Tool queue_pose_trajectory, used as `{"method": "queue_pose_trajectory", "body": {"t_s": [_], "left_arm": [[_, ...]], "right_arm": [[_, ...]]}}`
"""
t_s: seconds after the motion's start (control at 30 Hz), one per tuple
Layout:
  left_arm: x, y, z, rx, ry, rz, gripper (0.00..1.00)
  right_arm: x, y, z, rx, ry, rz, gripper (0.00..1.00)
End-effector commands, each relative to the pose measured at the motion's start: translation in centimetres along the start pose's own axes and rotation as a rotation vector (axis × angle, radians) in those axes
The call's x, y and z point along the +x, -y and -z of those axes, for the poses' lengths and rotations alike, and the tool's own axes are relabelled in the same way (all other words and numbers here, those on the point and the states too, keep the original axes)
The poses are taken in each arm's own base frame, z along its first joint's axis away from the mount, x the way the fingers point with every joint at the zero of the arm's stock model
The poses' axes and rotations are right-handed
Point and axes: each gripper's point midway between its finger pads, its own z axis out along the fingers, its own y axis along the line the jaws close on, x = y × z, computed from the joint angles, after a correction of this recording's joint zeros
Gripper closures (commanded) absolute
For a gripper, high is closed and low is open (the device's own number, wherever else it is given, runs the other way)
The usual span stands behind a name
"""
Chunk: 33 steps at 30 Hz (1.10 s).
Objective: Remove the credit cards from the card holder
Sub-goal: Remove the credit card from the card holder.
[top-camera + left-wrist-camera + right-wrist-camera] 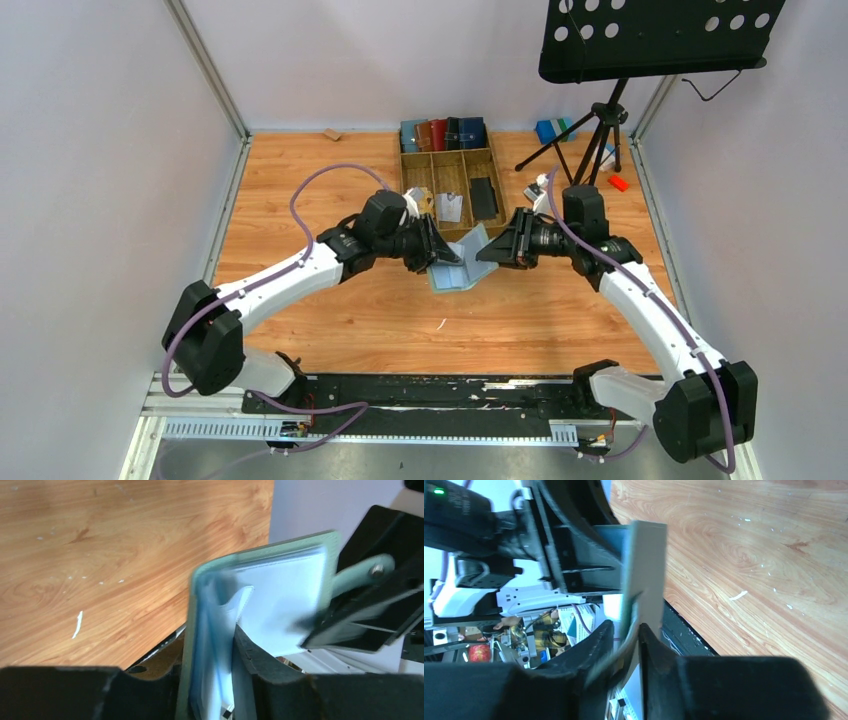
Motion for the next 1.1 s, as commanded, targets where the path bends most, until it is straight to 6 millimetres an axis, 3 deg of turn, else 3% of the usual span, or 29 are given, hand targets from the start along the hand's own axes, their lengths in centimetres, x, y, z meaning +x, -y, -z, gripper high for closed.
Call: {"method": "queue_pose_trajectory", "body": {"t_s": [0.0,0.1,0.27,0.4,0.57,0.83,1.0,1.07], "left_arm": [[-0.6,1.5,1.1,0.100,0.041,0.011,0.64],[-0.8,2.0,1.6,0.133,0.051,0.015,0.66],[-1.0,3.2,2.2,0.211,0.068,0.028,0.67],[-1.0,3.7,2.4,0.242,0.070,0.028,0.68],[-1.3,5.1,2.8,0.307,0.078,0.031,0.70],[-1.9,8.2,3.8,0.453,0.091,0.024,0.73],[-1.9,8.9,3.8,0.463,0.082,0.014,0.73],[-2.0,8.4,3.6,0.432,0.083,0.016,0.62]], "right_arm": [[-0.6,-2.4,0.8,-0.121,0.034,0.040,0.70],[-0.7,-2.2,1.0,-0.121,0.044,0.033,0.65],[-0.5,-1.7,0.8,-0.111,0.037,0.014,0.74],[-0.3,-1.3,0.6,-0.100,0.021,0.004,0.69],[-0.2,-1.0,0.7,-0.081,0.018,0.006,0.94],[0.5,-1.0,0.2,-0.109,-0.027,-0.007,0.88],[0.7,-0.9,0.1,-0.106,-0.040,-0.006,0.94],[0.4,-0.9,0.2,-0.088,-0.033,0.001,1.00]]}}
